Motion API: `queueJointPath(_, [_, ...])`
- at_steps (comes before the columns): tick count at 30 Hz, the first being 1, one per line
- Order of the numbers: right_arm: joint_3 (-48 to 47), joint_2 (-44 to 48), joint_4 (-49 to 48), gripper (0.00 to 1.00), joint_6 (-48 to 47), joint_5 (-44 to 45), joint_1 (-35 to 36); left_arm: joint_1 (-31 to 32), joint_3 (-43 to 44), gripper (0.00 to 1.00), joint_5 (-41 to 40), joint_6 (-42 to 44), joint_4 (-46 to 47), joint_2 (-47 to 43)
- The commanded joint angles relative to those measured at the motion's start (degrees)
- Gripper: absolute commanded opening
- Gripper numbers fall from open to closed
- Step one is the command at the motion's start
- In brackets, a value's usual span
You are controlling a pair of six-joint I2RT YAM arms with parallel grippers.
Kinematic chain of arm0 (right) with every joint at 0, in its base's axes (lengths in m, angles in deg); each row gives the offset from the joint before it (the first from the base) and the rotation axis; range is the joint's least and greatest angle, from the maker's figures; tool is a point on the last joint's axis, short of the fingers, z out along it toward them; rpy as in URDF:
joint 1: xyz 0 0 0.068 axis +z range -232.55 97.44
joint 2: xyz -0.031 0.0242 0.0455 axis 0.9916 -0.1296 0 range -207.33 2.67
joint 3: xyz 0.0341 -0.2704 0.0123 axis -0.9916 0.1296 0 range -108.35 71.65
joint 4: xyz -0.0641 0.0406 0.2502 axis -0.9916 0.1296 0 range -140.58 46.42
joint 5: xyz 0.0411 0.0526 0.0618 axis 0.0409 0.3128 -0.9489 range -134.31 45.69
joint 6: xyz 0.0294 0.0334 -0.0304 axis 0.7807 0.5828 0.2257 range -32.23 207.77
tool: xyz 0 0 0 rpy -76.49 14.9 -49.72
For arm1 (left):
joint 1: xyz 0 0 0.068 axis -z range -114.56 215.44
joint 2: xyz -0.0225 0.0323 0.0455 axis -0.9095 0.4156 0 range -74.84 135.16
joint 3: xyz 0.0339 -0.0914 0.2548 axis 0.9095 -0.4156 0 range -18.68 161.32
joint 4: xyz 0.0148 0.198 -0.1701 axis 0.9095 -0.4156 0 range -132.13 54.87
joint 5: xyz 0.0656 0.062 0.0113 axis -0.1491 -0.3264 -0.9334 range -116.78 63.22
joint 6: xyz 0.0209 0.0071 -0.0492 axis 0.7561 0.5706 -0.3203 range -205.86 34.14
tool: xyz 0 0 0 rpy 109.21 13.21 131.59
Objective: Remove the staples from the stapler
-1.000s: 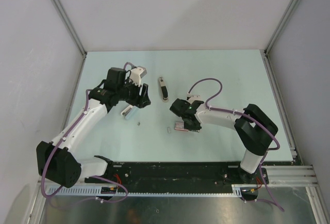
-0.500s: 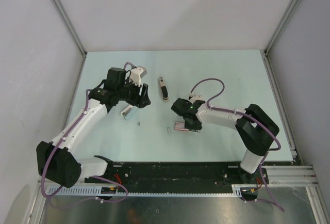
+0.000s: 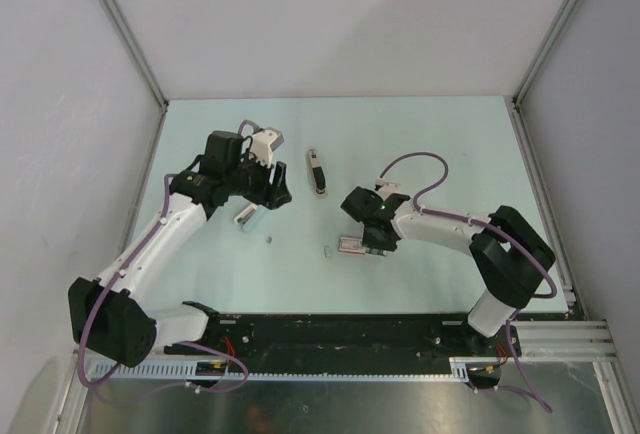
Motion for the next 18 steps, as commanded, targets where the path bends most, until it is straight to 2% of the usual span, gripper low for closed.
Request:
queueJointPath(1, [0.19,1.1,-1.39,0.39,1.41,-0.59,-0.33,0.41,-0.1,0.66,0.41,2.04,0.23,-1.79])
queueJointPath(18, [0.16,-0.58,-1.39,0.37,3.06,-1.03,-0.1,0.41,-0.04,0.65,0.65,2.35,0.3,-1.51])
